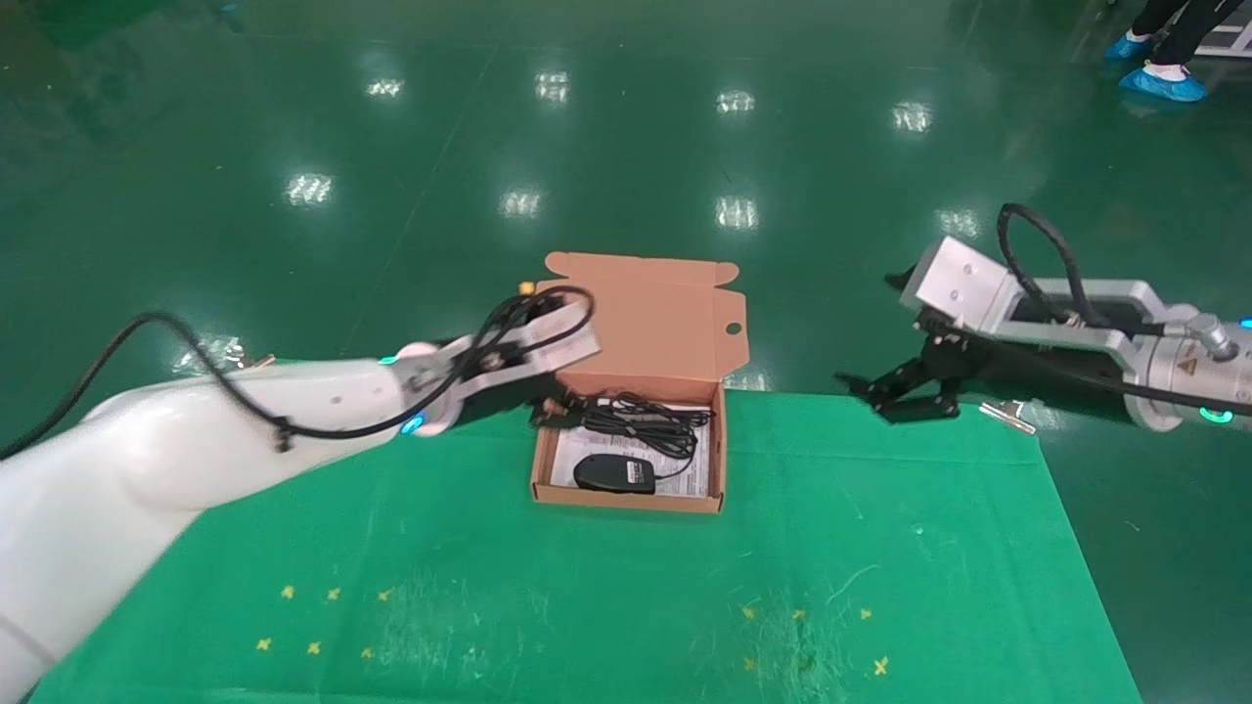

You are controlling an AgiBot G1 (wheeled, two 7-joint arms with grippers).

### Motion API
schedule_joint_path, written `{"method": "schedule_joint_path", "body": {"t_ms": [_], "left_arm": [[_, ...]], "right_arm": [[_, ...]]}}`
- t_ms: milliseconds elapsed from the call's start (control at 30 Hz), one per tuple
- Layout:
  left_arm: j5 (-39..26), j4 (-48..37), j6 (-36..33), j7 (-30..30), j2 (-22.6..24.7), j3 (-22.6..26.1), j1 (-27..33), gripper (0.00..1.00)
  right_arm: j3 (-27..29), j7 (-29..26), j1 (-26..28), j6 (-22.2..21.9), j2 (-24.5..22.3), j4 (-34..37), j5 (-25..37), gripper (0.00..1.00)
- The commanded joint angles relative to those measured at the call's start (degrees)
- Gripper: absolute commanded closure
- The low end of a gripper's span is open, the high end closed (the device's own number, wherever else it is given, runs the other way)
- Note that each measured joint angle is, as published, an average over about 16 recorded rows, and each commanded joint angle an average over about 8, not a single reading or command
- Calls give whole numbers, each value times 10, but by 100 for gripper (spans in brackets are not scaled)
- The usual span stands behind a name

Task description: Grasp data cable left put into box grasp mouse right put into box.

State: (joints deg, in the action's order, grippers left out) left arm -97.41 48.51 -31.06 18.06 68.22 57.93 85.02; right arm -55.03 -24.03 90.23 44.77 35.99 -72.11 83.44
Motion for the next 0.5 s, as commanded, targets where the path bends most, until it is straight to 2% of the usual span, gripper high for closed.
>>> {"method": "schedule_joint_path", "body": {"t_ms": [33, 400, 500], "left_arm": [[24, 11, -24, -3, -14, -18, -10, 0], [157, 71, -155, -21, -94, -119, -66, 0], [176, 79, -173, -23, -105, -133, -74, 0]], "right_arm": [[17, 6, -12, 18, 0, -1, -18, 0], [110, 37, -80, 115, -3, -4, -117, 0], [122, 42, -90, 128, -3, -5, -131, 0]]}}
